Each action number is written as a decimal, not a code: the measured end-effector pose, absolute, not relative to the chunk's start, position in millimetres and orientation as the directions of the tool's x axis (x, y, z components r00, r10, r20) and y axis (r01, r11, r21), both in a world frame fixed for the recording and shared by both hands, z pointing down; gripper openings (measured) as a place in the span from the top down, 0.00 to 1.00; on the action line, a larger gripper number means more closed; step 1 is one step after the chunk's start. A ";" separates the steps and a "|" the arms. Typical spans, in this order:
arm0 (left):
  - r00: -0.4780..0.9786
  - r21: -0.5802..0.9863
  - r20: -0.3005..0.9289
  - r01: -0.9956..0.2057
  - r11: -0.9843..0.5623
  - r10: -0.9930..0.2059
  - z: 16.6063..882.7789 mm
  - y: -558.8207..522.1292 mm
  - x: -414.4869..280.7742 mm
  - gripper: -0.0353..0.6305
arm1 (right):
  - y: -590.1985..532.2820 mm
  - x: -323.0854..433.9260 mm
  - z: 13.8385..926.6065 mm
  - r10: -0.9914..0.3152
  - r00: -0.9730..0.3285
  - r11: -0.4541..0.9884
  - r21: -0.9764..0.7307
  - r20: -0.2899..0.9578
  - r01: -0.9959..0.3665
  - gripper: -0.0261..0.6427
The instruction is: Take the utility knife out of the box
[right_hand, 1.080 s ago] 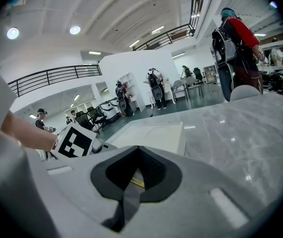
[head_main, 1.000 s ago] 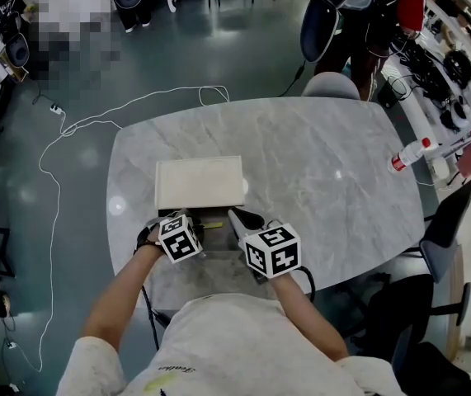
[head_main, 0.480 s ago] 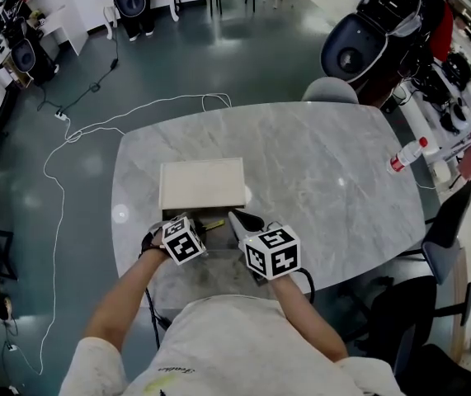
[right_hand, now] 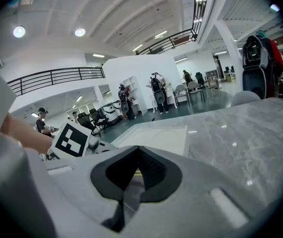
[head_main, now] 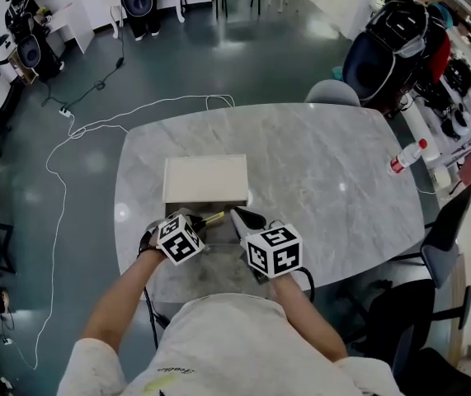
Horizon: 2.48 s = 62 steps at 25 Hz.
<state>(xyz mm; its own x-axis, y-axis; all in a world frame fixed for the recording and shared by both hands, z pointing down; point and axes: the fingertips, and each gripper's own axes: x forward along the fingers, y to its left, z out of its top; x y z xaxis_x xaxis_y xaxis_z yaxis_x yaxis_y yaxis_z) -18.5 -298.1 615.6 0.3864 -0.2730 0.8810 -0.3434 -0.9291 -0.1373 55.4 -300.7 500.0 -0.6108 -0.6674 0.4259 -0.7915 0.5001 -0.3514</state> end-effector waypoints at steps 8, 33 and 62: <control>0.422 -0.159 0.835 -0.430 -0.889 -0.353 596.7 -295.9 -20.3 0.85 | -292.2 56.6 497.3 -0.664 -0.615 0.511 -0.343 0.425 -0.788 0.95; 0.531 0.028 0.582 -0.770 -0.637 -0.616 528.2 -285.6 -22.5 0.85 | -265.8 54.1 488.1 -0.646 -0.638 0.546 -0.330 0.420 -0.770 0.95; 0.501 0.174 0.390 -0.864 -0.472 -0.773 494.2 -277.4 -33.8 0.85 | -263.1 54.5 478.0 -0.669 -0.650 0.592 -0.270 0.360 -0.759 0.95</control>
<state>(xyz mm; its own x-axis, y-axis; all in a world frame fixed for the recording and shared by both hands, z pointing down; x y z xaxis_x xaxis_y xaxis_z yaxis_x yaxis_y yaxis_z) -33.8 -277.4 494.2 0.5011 -0.7727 0.3895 -0.8639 -0.4725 0.1742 54.5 -263.1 478.0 -0.6497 -0.6694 0.3602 -0.7595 0.5916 -0.2705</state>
